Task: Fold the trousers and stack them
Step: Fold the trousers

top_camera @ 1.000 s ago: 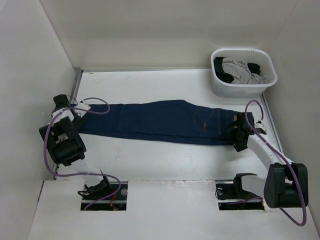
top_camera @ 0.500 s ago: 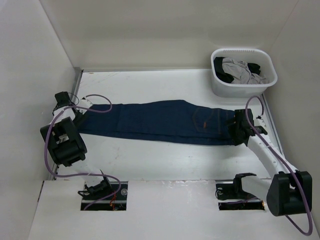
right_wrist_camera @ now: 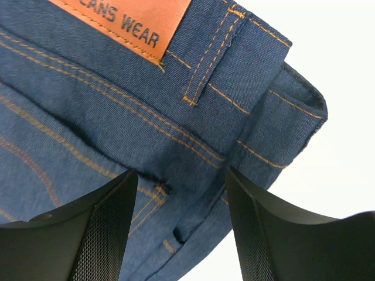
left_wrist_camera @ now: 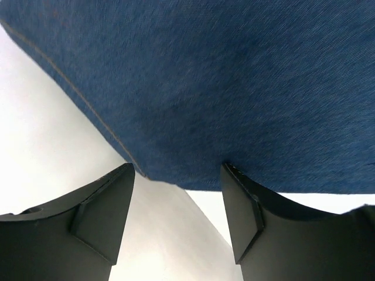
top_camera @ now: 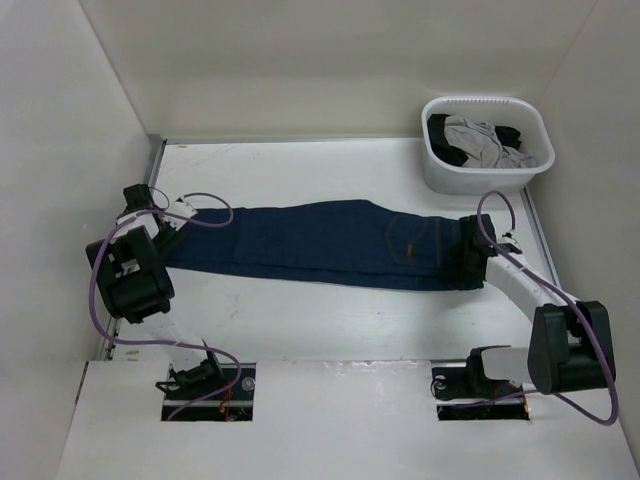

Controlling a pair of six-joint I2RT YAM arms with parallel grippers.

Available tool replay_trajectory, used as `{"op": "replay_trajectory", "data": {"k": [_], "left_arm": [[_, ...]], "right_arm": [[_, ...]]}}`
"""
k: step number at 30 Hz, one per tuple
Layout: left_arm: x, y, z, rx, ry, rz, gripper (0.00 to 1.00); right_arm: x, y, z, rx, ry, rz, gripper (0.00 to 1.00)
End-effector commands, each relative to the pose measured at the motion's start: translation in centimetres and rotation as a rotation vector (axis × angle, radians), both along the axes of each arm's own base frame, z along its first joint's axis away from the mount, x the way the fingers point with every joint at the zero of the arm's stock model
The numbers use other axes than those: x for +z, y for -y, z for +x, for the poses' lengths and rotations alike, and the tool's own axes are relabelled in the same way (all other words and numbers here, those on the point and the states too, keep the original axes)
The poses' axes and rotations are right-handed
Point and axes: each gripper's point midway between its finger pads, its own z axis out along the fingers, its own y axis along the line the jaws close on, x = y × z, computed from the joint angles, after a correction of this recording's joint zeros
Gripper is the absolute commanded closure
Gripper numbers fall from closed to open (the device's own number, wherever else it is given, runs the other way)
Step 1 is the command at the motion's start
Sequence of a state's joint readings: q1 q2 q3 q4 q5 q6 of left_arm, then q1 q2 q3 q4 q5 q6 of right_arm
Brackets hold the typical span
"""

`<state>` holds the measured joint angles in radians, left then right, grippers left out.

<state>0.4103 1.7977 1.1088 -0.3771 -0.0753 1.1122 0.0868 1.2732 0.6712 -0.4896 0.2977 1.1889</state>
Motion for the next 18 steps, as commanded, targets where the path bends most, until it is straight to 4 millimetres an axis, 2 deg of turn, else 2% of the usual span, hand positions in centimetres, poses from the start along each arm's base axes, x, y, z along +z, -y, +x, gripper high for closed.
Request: {"op": "replay_trajectory", "data": {"k": [1, 7, 12, 18], "left_arm": [[0.5, 0.5, 1.3, -0.024, 0.031, -0.007, 0.42], [0.2, 0.6, -0.5, -0.027, -0.032, -0.023, 0.45], [0.0, 0.3, -1.5, -0.026, -0.064, -0.033, 0.46], [0.2, 1.1, -2.8, -0.048, -0.113, -0.052, 0.47]], "right_arm": [[0.6, -0.3, 1.8, 0.013, 0.051, -0.004, 0.34], [0.6, -0.4, 1.6, 0.019, 0.055, -0.003, 0.35], [-0.1, -0.3, 1.1, 0.02, 0.034, -0.008, 0.36], [0.2, -0.4, 1.4, 0.031, 0.043, -0.015, 0.35]]}}
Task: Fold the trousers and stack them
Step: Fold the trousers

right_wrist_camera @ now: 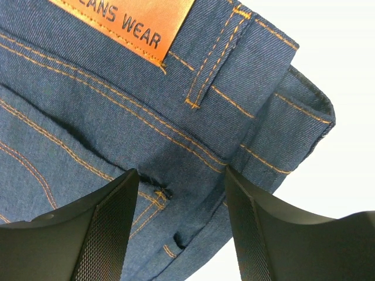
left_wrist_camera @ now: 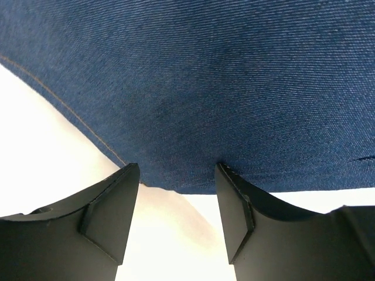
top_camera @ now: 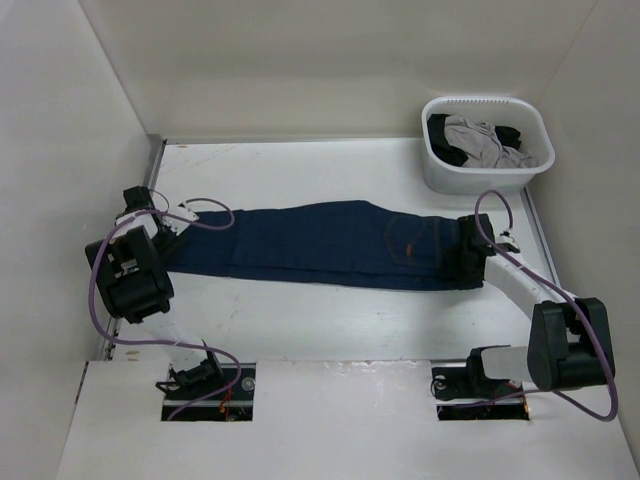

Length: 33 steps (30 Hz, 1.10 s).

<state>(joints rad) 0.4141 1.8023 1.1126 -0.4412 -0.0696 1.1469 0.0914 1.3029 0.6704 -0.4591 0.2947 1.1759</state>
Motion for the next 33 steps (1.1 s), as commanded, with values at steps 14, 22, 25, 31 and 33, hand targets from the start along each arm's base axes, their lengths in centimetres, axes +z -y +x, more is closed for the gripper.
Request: {"op": "replay_trajectory", "data": {"k": [14, 22, 25, 31, 33], "left_arm": [[1.9, 5.5, -3.5, -0.219, -0.105, -0.142, 0.48], [1.0, 3.8, -2.1, -0.158, -0.109, -0.087, 0.5], [0.5, 4.2, -2.6, -0.177, -0.136, -0.095, 0.51], [0.0, 5.5, -2.2, -0.22, -0.134, -0.08, 0.51], [0.1, 5.1, -1.6, -0.192, -0.116, -0.071, 0.51]], "right_arm": [[0.4, 0.0, 0.5, 0.024, 0.033, -0.023, 0.35], [0.5, 0.3, 0.7, 0.012, 0.046, -0.024, 0.34], [0.6, 0.4, 0.8, 0.009, 0.051, -0.023, 0.34], [0.6, 0.6, 0.7, 0.003, 0.049, -0.024, 0.34], [0.6, 0.6, 0.7, 0.002, 0.049, -0.024, 0.34]]}}
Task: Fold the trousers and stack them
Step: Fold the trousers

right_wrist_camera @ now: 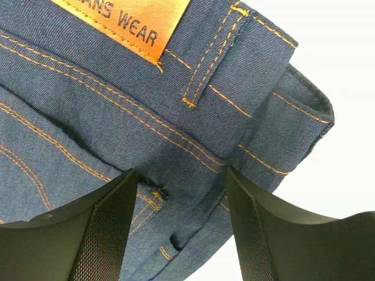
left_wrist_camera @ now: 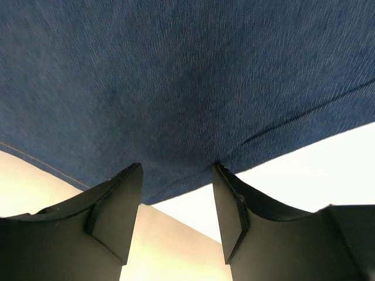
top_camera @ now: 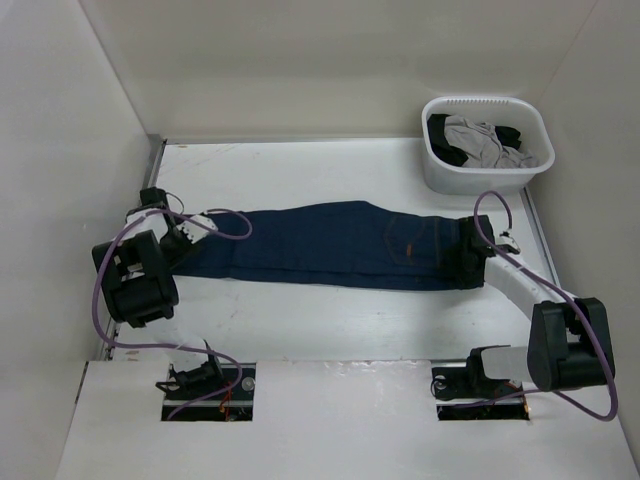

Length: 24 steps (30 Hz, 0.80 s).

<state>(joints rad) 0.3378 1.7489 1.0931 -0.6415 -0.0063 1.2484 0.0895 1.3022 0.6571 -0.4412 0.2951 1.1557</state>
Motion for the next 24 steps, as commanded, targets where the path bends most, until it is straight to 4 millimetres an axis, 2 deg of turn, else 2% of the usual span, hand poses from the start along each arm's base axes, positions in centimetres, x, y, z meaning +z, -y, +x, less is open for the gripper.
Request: {"op": "replay_trajectory", "data": {"k": [1, 3, 5, 7, 11, 18, 20, 24], "left_arm": [[0.5, 0.0, 1.2, 0.014, 0.043, 0.01, 0.51], [0.7, -0.5, 1.7, 0.048, 0.05, 0.005, 0.62], [1.0, -0.9, 2.1, 0.074, 0.065, 0.004, 0.82], [1.1, -1.1, 2.1, 0.078, 0.07, 0.005, 0.89], [1.2, -1.0, 1.8, 0.07, 0.075, 0.01, 0.96], [1.8, -1.4, 2.5, 0.094, 0.127, 0.009, 1.0], [2.0, -1.8, 2.7, 0.104, 0.146, 0.015, 1.0], [1.7, -2.2, 2.8, 0.115, 0.166, 0.023, 1.0]], "right_arm": [[0.9, 0.5, 0.9, -0.013, 0.051, -0.014, 0.34], [0.9, 0.5, 1.0, -0.013, 0.052, -0.015, 0.35], [0.8, 0.8, 1.1, -0.022, 0.049, -0.027, 0.38], [1.0, 0.8, 1.4, -0.026, 0.057, -0.029, 0.45], [1.8, 0.6, 2.3, -0.021, 0.091, -0.025, 0.58], [0.4, 0.6, 1.9, -0.017, 0.043, -0.032, 0.6], [-0.1, 0.6, 1.6, -0.015, 0.026, -0.034, 0.7], [-0.4, 0.7, 1.1, -0.008, 0.016, -0.041, 1.0]]}}
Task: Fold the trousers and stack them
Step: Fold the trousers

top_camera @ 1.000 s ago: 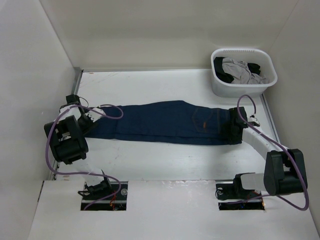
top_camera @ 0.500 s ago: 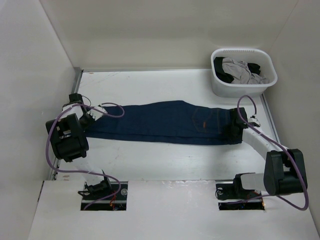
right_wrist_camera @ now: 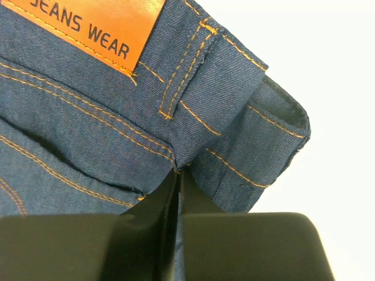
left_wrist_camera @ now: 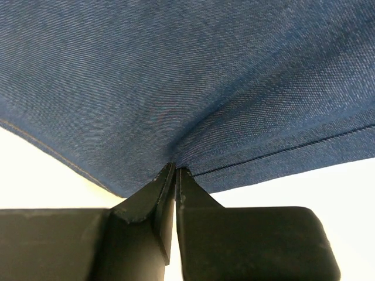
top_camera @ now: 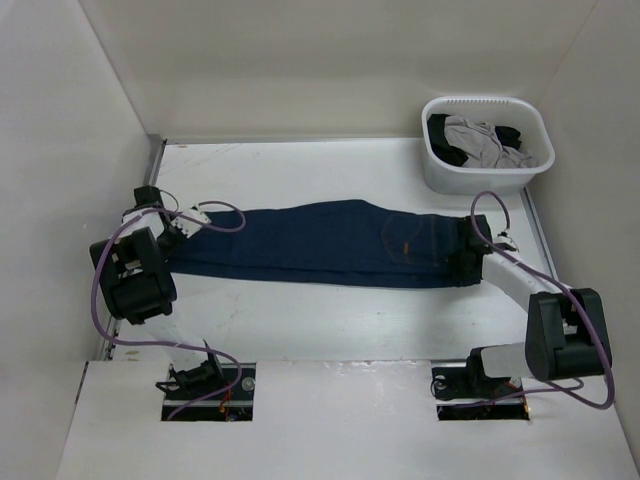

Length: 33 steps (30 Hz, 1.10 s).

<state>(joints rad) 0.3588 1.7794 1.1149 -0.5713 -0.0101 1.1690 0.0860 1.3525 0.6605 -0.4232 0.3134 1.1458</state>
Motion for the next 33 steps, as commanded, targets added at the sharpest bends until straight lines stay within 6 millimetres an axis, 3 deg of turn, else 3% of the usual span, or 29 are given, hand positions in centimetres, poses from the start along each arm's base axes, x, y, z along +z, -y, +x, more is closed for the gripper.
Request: {"op": "replay_trajectory", "data": {"k": [1, 8, 14, 15, 16, 22, 31, 32, 33], "left_arm": [[1.8, -1.1, 1.4, 0.022, 0.112, 0.033, 1.0], [4.3, -2.8, 2.4, 0.048, 0.233, 0.081, 1.0], [7.8, -3.0, 2.4, 0.031, 0.282, 0.107, 1.0], [7.8, -2.8, 1.9, 0.019, 0.262, 0.104, 1.0], [6.2, -1.7, -0.5, -0.005, 0.179, 0.081, 1.0], [2.9, 0.0, -3.9, -0.019, 0.066, 0.048, 1.0], [0.1, -0.1, -5.3, -0.031, -0.018, 0.05, 1.0], [0.0, -0.1, -5.3, -0.031, -0.023, 0.05, 0.98], [-0.1, -0.1, -5.3, -0.032, -0.027, 0.049, 0.95]], "right_arm": [[1.0, 0.4, 1.0, -0.008, 0.061, -0.017, 1.0], [6.6, 1.9, 0.6, -0.001, 0.209, -0.086, 1.0], [8.4, 2.3, -1.9, 0.004, 0.23, -0.093, 1.0], [8.3, 2.3, -2.5, 0.001, 0.224, -0.089, 1.0], [7.2, 1.9, -4.0, -0.006, 0.193, -0.064, 1.0], [4.3, 0.5, -6.5, -0.018, 0.105, -0.012, 1.0], [2.1, -2.2, -10.5, 0.036, -0.039, 0.015, 1.0], [1.8, -2.4, -10.8, 0.038, -0.046, 0.024, 0.93], [1.6, -2.6, -10.9, 0.038, -0.048, 0.034, 0.73]]}}
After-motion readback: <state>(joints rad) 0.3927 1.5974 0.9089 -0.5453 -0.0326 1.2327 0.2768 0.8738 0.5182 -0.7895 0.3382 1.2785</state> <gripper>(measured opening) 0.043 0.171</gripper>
